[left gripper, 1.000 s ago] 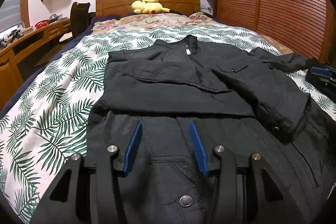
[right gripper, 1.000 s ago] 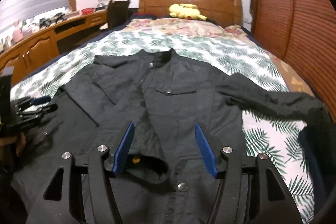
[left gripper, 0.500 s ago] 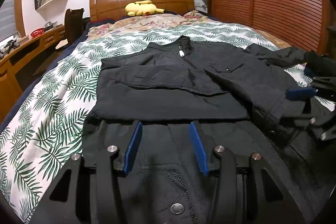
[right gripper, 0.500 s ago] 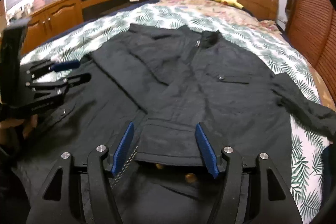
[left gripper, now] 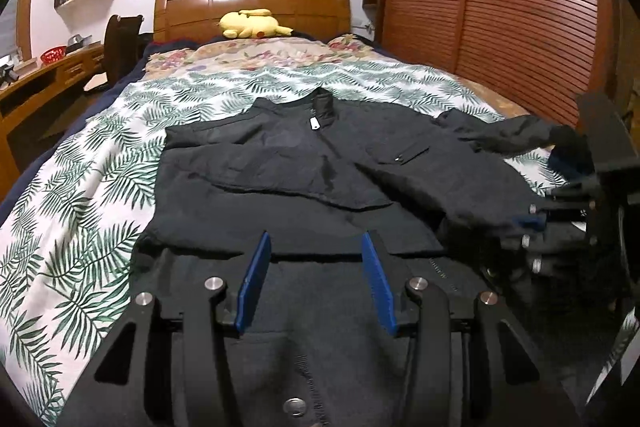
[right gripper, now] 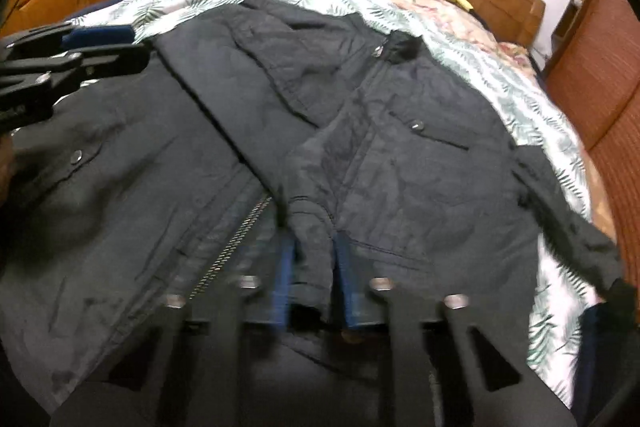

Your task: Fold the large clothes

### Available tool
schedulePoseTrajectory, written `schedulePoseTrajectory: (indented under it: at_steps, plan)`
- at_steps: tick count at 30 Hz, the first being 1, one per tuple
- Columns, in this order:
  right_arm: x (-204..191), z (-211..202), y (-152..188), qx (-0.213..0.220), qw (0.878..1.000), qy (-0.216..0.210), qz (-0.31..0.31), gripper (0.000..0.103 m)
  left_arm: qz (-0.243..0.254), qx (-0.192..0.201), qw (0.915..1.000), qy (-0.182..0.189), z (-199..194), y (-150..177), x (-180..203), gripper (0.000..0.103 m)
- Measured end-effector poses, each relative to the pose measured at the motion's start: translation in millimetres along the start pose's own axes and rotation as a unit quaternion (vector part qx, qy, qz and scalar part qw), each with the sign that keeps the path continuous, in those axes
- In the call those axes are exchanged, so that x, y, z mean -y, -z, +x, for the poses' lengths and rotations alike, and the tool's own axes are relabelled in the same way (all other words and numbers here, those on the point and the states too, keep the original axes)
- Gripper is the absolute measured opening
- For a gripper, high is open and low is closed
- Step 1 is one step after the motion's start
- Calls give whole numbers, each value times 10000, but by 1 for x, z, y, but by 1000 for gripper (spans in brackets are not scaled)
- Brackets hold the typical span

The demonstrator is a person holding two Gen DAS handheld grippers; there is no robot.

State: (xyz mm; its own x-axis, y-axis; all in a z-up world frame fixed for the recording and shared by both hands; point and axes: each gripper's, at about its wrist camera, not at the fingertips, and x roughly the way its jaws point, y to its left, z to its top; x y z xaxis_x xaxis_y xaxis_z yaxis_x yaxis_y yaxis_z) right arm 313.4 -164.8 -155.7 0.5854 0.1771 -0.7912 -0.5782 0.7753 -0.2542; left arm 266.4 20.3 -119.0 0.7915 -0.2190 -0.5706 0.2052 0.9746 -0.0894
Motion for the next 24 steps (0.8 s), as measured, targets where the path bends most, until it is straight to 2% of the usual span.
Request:
schedulePoseTrajectory:
  at_steps: [4,10,12,14,17,19,24]
  plan:
    - [27,-14,-10,156,9994,306,93,9,46,11,9999,91,-1,0,9,46]
    - [82,-14,-27,85,9936,1121,147,9,71,-46,9998,176,1,0,16,46]
    - [99,-11,-29,31,9916,1270,261,18,85,-46,9998,192,2,0,18,46]
    - [119,-14,-31,57,9879,1417,634,44,84,-34,9997,216,2,-1,19,46]
    - [136,-28,-31,300,9863,1230,1062,51,88,-38,9996,256,4,-2,22,46]
    - [136,-31,-29,360,9864,1164,1106,52,95,-53,9995,282,6,-1,25,46]
    - [116,-10,-14,25,9934,816,805,52,109,-69,9994,325,8,-1,32,46]
